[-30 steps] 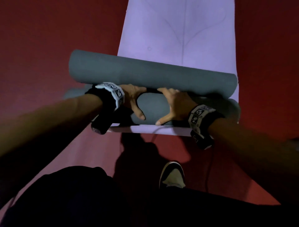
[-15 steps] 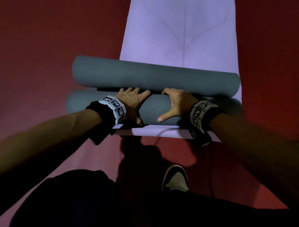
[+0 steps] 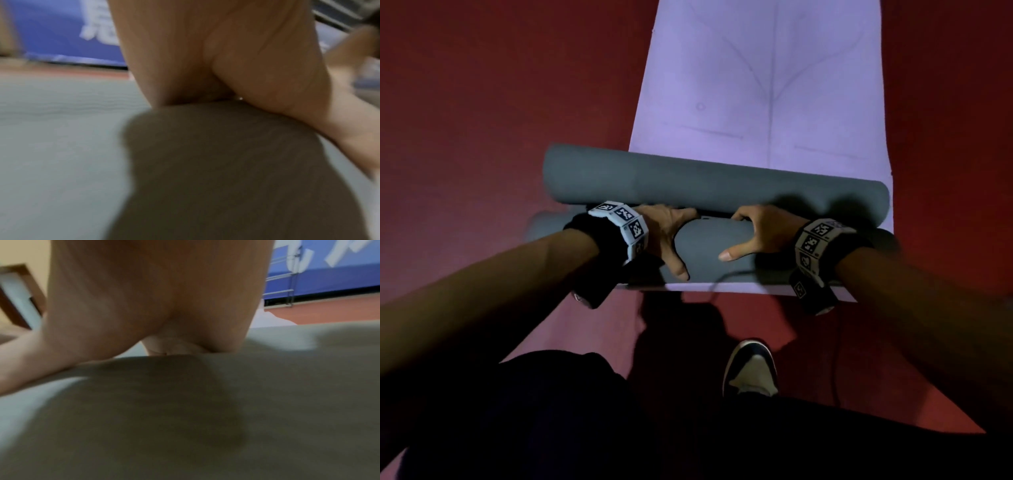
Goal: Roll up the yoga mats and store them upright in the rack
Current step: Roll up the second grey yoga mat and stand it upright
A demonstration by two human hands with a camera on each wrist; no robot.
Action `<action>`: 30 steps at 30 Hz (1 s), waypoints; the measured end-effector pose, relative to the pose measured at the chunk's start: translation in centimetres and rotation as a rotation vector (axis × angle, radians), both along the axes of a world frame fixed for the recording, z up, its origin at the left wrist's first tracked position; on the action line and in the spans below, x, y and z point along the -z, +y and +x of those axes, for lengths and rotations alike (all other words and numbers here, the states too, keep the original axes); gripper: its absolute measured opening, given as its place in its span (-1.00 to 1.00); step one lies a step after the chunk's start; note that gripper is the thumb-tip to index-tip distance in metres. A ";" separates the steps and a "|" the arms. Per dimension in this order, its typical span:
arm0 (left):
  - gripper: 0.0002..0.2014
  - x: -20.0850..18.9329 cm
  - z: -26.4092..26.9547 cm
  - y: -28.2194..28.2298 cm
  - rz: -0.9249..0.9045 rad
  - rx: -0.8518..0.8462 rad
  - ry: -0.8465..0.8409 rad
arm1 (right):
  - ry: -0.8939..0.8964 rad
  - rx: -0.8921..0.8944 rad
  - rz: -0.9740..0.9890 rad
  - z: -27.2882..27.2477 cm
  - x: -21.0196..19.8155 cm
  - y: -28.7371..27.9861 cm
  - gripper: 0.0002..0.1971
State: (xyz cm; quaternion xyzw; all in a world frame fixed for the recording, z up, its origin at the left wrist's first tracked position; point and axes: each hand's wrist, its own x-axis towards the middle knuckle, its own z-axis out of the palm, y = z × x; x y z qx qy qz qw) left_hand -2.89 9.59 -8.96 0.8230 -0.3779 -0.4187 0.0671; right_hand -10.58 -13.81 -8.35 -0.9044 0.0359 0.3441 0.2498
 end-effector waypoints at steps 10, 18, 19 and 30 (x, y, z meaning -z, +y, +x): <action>0.28 1.6 -2.1 0.5 -0.049 0.118 -0.467 | 0.002 -0.020 0.026 0.7 0.1 -0.6 -0.15; 0.22 0.7 2.0 1.2 -0.098 -0.055 -0.417 | -0.489 -0.004 -0.218 -0.4 1.7 0.7 -0.08; 0.22 0.6 2.3 1.4 -0.095 -0.080 -0.406 | -0.551 -0.055 -0.266 -0.8 1.8 1.2 -0.07; 0.19 1.4 -0.3 0.8 -0.081 0.072 -0.634 | -0.217 -0.145 -0.326 2.4 -0.1 0.8 0.03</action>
